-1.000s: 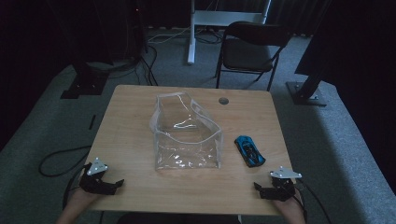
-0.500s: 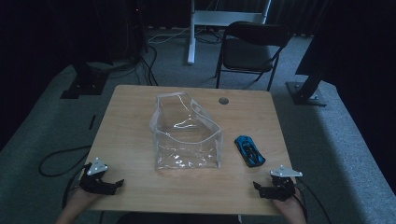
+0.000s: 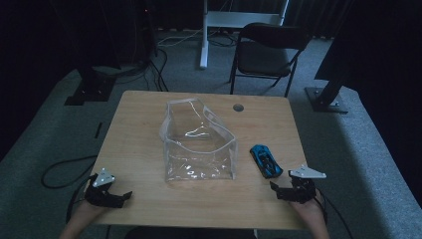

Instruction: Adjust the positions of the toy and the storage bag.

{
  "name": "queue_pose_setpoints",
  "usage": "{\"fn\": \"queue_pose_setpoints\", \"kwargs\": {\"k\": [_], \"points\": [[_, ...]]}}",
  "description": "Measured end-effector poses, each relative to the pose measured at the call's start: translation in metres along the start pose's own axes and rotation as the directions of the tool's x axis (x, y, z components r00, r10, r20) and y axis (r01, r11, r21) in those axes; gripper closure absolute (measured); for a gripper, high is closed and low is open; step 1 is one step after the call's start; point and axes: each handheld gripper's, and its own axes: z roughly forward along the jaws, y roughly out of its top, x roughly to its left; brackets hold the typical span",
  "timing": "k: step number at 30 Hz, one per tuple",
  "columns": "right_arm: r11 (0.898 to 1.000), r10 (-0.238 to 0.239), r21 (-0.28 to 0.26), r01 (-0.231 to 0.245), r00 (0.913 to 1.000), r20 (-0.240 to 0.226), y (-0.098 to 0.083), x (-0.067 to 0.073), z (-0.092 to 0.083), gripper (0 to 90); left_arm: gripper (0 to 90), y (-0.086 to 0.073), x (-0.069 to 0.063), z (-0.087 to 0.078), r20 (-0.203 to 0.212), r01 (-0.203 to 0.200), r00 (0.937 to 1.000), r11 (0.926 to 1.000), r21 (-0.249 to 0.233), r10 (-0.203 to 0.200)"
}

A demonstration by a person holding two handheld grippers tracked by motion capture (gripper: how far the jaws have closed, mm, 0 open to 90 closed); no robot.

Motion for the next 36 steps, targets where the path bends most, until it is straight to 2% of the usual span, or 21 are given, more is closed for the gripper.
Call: {"fn": "queue_pose_setpoints", "kwargs": {"k": [10,15,18,20,30,36], "points": [[1.0,0.016,-0.006,-0.016,0.9998,0.013,0.018,-0.012,0.011,12.0,0.4,0.0,0.0,0.0,0.0,-0.001,1.0,1.0,0.0,0.001],[1.0,0.029,-0.009,-0.029,0.9996,0.005,0.029,-0.02,0.018,12.0,0.4,0.0,0.0,0.0,0.0,-0.001,1.0,1.0,0.0,0.001],[1.0,0.027,0.009,-0.027,0.9995,0.016,0.033,-0.023,0.027,11.8,0.4,0.0,0.0,0.0,0.0,-0.001,1.0,1.0,0.0,0.001],[0.999,0.036,0.016,-0.036,0.9993,0.008,0.036,-0.025,0.033,11.4,0.4,0.0,0.0,0.0,0.0,-0.001,1.0,1.0,0.0,0.001],[0.997,0.036,0.07,-0.038,0.9991,0.023,0.041,-0.026,0.066,11.5,0.4,0.0,0.0,0.0,0.0,-0.001,1.0,1.0,0.0,0.001],[0.994,0.036,0.106,-0.039,0.9987,0.037,0.046,-0.028,0.079,11.4,0.4,0.0,0.0,0.0,0.0,-0.001,1.0,1.0,0.0,0.001]]}}
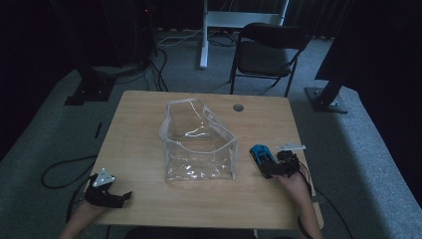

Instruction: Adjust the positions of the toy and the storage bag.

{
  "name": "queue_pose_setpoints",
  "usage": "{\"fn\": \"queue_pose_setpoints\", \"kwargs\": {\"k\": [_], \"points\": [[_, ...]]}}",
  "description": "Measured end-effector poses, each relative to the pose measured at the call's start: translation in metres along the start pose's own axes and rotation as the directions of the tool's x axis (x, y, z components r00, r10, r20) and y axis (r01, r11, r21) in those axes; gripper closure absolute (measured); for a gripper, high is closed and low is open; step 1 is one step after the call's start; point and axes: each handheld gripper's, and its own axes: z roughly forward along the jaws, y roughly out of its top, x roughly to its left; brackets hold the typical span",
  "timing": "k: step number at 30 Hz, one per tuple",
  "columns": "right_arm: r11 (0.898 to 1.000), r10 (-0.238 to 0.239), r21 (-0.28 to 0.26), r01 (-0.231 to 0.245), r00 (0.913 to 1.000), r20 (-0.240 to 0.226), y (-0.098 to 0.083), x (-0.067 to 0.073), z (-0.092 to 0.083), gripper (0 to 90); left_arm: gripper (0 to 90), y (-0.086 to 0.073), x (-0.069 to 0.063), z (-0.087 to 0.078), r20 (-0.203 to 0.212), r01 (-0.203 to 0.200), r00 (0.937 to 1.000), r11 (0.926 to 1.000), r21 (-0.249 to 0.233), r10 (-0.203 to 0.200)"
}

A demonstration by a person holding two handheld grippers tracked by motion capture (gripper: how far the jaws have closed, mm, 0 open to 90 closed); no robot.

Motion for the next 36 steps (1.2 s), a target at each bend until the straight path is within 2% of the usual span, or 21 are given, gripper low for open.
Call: {"fn": "queue_pose_setpoints", "kwargs": {"k": [9,22,27,30,36], "points": [[0.999,-0.011,0.051,0.011,0.9999,0.008,0.005,0.002,0.015,11.5,0.4,0.0,0.0,0.0,0.0,0.0,1.0,1.0,0.0,0.0],[0.995,-0.034,0.09,0.031,0.9989,0.033,0.005,0.005,0.028,13.5,0.4,0.0,0.0,0.0,0.0,0.0,1.0,1.0,0.0,0.0],[0.995,-0.03,0.097,0.027,0.9992,0.027,0.005,0.005,0.03,15.1,0.4,0.0,0.0,0.0,0.0,0.0,1.0,1.0,0.0,0.0],[0.994,-0.035,0.105,0.034,0.9994,0.007,0.006,0.005,0.03,20.1,0.4,0.0,0.0,0.0,0.0,0.0,1.0,1.0,0.0,0.0],[0.993,-0.043,0.108,0.042,0.9991,0.007,0.006,0.007,0.029,22.7,0.4,0.0,0.0,0.0,-0.001,0.001,1.0,1.0,-0.001,-0.001]]}}
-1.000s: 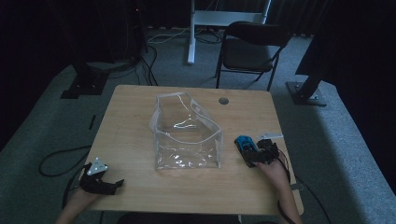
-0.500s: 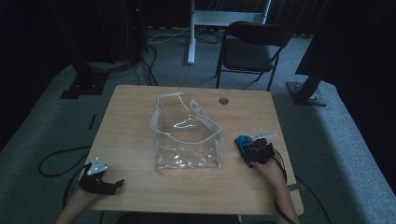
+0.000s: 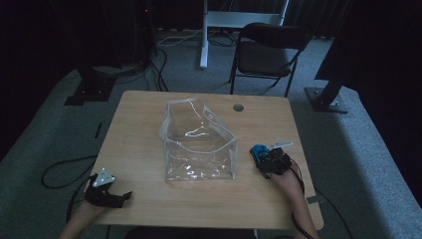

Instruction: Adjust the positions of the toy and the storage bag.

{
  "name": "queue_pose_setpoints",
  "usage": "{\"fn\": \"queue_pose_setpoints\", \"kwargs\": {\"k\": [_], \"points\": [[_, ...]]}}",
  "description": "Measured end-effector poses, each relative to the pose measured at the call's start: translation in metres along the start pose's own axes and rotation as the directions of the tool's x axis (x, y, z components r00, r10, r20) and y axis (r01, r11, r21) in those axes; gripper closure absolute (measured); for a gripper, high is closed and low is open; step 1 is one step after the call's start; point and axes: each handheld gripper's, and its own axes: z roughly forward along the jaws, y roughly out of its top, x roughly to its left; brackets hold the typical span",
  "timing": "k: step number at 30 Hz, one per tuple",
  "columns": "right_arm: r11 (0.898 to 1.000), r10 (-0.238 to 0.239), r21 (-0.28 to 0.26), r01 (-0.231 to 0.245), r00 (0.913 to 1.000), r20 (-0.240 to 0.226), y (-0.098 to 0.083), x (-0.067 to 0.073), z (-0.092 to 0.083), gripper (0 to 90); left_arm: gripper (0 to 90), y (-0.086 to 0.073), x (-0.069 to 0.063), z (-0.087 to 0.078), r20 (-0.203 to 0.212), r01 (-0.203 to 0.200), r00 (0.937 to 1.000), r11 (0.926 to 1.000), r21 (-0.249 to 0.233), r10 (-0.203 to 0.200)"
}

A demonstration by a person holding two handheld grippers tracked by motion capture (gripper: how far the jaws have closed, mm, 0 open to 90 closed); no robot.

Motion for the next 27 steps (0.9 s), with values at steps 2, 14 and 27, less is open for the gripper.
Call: {"fn": "queue_pose_setpoints", "kwargs": {"k": [2,14,27], "points": [[1.0,-0.003,0.004,0.003,1.0,-0.001,-0.001,0.0,-0.001,23.0,0.4,0.0,0.0,0.0,0.0,0.0,1.0,1.0,0.001,0.0],[0.999,0.029,-0.021,-0.029,0.9993,-0.026,-0.003,-0.003,-0.005,25.1,0.4,0.0,0.0,0.0,0.0,0.001,1.0,1.0,0.0,-0.001],[1.0,0.01,-0.021,-0.011,0.9988,-0.047,-0.011,-0.001,-0.019,25.2,0.4,0.0,0.0,0.0,0.0,0.001,1.0,1.0,-0.001,-0.001]]}}
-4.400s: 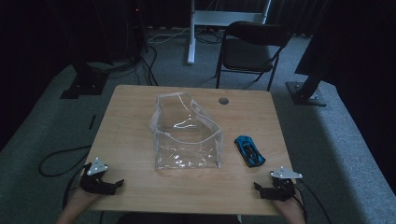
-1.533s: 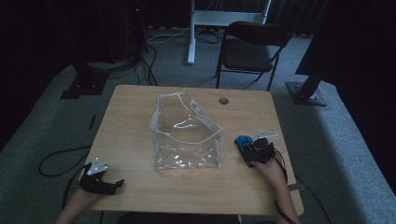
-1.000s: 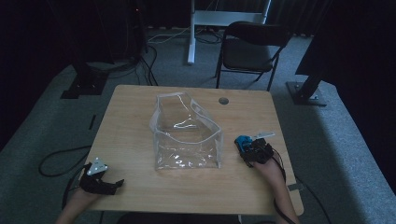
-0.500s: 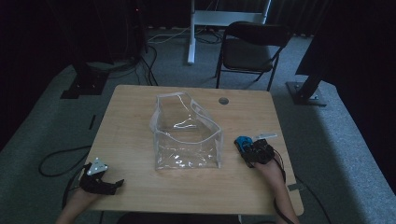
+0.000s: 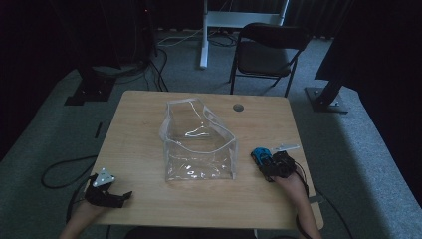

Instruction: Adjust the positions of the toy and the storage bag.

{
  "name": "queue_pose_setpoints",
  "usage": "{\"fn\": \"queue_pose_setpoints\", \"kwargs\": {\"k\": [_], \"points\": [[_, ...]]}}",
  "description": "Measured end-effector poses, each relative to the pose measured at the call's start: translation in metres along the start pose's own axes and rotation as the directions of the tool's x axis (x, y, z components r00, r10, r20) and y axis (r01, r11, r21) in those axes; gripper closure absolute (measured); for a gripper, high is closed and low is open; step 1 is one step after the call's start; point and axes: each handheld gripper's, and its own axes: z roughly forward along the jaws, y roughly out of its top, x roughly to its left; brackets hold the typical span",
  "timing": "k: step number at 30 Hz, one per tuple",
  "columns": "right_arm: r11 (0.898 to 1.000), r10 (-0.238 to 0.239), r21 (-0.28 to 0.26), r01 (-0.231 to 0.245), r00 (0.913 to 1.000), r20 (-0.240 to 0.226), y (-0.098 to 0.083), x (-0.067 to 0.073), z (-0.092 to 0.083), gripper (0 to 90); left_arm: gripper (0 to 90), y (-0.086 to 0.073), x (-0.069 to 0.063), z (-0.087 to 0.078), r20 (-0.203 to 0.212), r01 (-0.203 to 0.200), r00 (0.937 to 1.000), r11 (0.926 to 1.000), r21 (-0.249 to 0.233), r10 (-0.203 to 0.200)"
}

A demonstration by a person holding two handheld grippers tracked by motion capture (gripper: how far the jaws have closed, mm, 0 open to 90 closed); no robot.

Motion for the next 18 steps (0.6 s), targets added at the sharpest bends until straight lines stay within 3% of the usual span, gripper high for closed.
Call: {"fn": "queue_pose_setpoints", "kwargs": {"k": [18], "points": [[0.999,-0.037,0.007,0.037,0.9982,-0.047,-0.03,0.014,-0.032,25.2,0.4,0.0,0.0,0.0,0.0,0.0,1.0,1.0,0.001,0.0]]}}
